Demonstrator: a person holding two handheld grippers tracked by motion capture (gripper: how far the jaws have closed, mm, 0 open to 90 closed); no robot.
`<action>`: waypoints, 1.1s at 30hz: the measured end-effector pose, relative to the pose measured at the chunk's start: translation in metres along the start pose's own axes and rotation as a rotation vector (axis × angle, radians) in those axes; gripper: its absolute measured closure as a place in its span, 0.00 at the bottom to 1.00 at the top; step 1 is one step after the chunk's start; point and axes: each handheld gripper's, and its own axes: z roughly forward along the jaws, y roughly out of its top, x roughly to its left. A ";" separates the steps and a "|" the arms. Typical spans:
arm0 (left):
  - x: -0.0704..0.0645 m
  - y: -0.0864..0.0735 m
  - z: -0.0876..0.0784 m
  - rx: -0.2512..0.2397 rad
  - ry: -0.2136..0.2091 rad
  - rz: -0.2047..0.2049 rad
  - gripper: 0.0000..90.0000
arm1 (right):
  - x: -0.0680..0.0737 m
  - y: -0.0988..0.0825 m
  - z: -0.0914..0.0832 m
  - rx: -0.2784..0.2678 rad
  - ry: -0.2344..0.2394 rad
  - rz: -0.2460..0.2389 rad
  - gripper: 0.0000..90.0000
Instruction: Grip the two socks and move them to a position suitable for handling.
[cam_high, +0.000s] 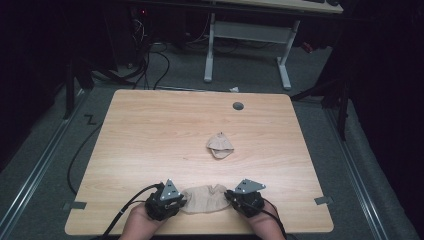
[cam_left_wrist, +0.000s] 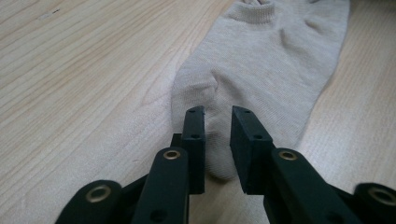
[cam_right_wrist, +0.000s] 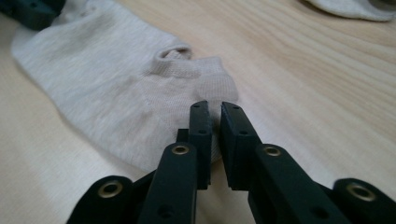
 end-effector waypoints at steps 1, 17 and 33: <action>-0.001 0.000 -0.001 -0.003 0.003 0.004 0.82 | 0.003 -0.001 -0.003 -0.008 0.000 -0.007 0.88; 0.050 -0.011 -0.032 -0.104 0.131 -0.119 0.58 | -0.058 0.059 0.023 -0.078 -0.212 0.135 0.78; 0.056 -0.014 -0.037 -0.111 0.128 -0.142 0.58 | -0.101 0.116 0.087 0.032 -0.217 0.148 0.84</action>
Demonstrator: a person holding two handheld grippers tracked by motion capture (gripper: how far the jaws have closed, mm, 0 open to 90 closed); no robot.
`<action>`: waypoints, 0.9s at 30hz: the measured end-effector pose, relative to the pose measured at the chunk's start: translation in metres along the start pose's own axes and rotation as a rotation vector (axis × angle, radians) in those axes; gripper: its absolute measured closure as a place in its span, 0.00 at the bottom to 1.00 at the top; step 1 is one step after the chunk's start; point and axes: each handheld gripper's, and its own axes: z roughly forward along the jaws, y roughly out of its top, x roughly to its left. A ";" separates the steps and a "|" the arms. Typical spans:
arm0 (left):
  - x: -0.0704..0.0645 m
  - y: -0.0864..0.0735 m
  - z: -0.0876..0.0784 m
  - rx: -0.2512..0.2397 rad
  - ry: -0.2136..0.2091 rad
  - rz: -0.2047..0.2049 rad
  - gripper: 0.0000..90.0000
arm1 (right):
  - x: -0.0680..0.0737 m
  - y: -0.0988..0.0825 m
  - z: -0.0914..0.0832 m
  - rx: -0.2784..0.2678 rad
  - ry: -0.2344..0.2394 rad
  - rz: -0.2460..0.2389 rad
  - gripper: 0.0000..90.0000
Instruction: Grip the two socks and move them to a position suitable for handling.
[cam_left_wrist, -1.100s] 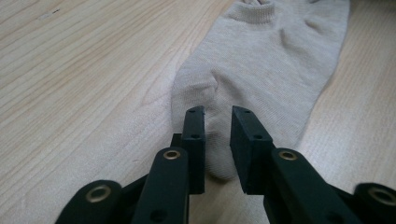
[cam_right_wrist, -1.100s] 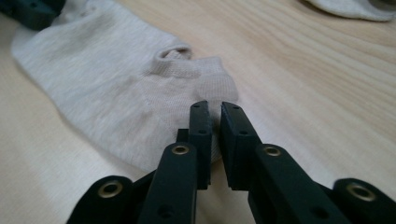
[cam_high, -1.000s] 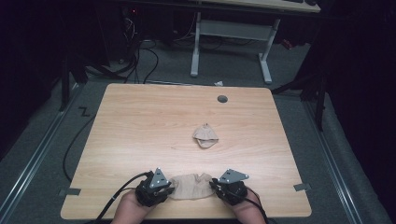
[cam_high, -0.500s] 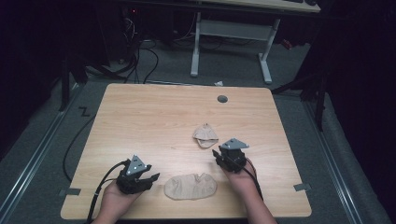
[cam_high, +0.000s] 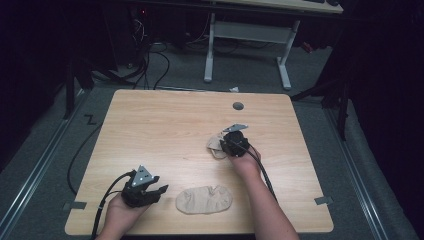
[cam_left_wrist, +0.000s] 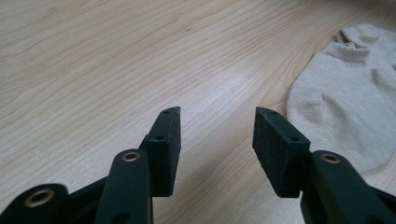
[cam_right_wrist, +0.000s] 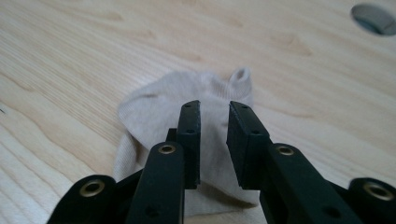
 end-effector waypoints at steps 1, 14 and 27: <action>0.000 0.000 0.000 0.001 0.000 0.000 0.58 | 0.001 -0.002 0.003 0.019 0.003 -0.004 0.84; -0.007 0.000 0.007 0.028 -0.007 0.025 0.58 | 0.033 -0.053 -0.028 0.011 0.030 -0.016 0.83; -0.013 0.002 0.010 0.032 -0.016 0.046 0.58 | 0.047 -0.082 -0.057 -0.024 0.041 -0.010 0.73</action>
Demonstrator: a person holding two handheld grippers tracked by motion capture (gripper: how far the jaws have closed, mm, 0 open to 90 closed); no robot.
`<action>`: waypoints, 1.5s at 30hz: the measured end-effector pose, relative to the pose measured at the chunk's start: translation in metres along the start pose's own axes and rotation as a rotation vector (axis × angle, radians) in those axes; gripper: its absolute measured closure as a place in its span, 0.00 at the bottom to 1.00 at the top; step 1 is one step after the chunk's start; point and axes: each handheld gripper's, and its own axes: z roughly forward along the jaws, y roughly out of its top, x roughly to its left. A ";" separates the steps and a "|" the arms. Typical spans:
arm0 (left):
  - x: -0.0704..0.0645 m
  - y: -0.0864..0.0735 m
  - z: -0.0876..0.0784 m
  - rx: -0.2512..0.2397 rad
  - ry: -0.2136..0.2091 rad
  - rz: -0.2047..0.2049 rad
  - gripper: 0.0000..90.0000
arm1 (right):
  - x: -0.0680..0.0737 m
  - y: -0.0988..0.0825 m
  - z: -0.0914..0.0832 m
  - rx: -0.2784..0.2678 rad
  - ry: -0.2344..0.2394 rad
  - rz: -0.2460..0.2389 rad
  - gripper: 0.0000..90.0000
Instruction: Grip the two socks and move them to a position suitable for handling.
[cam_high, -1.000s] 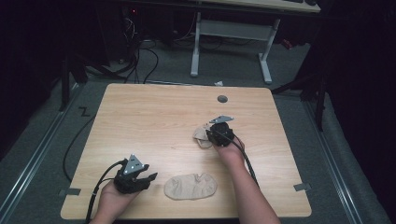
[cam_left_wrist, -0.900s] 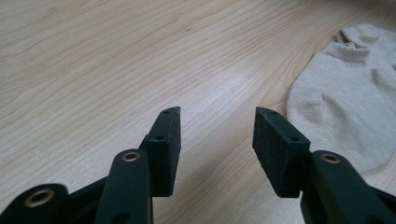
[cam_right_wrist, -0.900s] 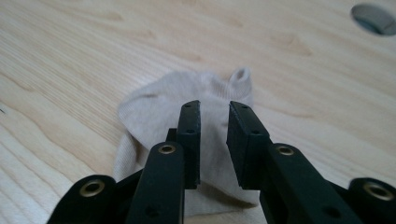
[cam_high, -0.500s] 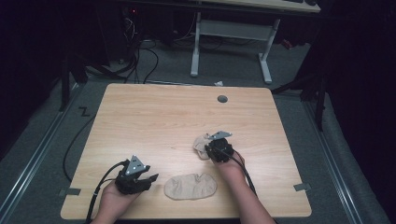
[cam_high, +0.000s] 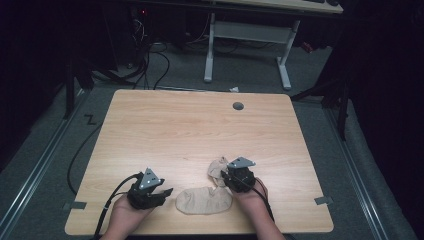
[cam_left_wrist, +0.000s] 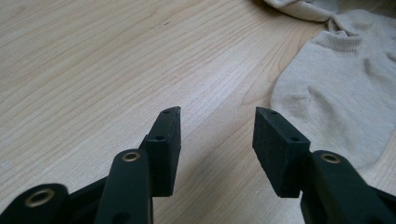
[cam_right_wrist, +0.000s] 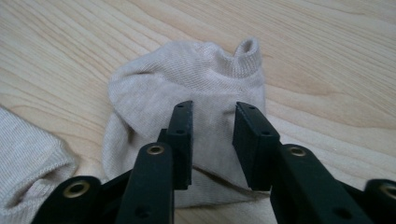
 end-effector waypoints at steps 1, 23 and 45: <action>0.001 0.000 0.001 -0.001 0.002 -0.001 0.58 | 0.000 0.001 -0.002 -0.016 0.000 -0.004 0.72; 0.000 0.000 0.002 0.004 -0.006 0.002 0.58 | 0.027 0.020 -0.002 -0.083 0.039 -0.086 0.93; 0.001 -0.001 0.002 0.003 -0.015 -0.007 0.58 | 0.013 0.023 -0.009 -0.123 0.026 -0.045 1.00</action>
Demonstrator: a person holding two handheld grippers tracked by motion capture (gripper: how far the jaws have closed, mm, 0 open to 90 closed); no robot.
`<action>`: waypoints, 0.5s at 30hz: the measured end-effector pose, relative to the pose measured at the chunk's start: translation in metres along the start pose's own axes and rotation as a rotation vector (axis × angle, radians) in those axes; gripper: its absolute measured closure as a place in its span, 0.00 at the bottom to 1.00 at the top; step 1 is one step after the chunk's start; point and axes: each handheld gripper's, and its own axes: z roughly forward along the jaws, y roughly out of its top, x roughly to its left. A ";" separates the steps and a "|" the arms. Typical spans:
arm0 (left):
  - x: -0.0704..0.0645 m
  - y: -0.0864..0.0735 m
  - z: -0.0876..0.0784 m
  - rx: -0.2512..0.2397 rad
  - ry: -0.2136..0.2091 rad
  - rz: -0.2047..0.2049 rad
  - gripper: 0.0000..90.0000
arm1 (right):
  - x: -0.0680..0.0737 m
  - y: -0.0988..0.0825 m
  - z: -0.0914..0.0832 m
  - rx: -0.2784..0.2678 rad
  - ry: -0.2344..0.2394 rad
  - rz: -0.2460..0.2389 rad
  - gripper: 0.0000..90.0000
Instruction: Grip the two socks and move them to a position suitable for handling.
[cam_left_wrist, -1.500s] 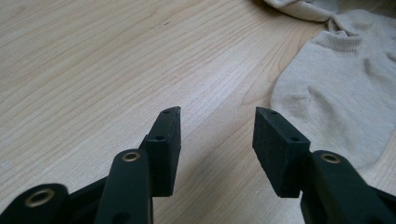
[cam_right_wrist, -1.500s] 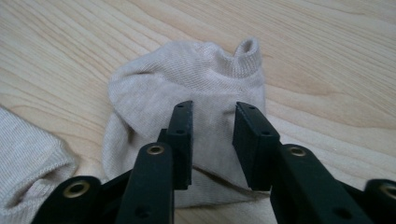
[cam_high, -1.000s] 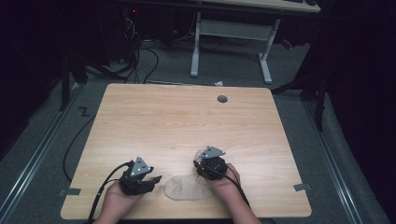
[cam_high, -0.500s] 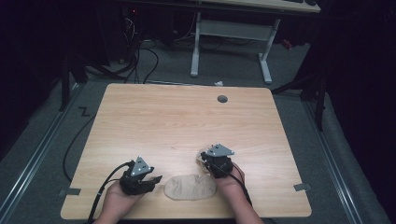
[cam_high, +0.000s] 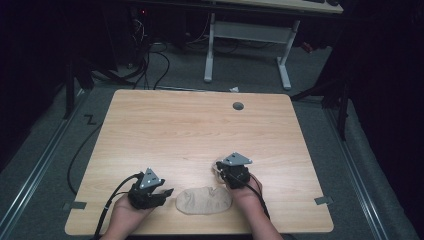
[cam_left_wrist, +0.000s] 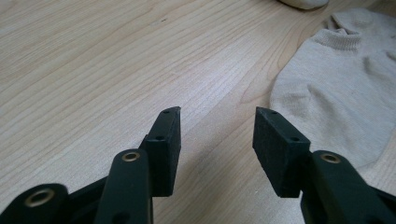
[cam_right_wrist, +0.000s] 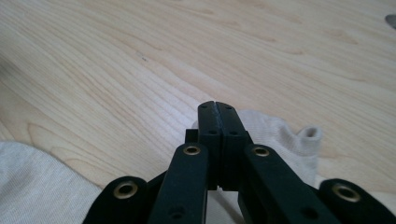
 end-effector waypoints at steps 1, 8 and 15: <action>0.000 0.000 0.000 -0.001 -0.001 0.001 0.58 | -0.001 0.000 -0.002 -0.004 -0.003 0.002 1.00; -0.002 0.000 0.000 0.000 -0.003 0.003 0.58 | 0.005 -0.004 0.020 0.092 0.011 -0.017 0.71; -0.002 0.000 0.000 0.004 -0.003 0.004 0.58 | 0.001 -0.002 0.016 0.060 0.015 0.007 0.95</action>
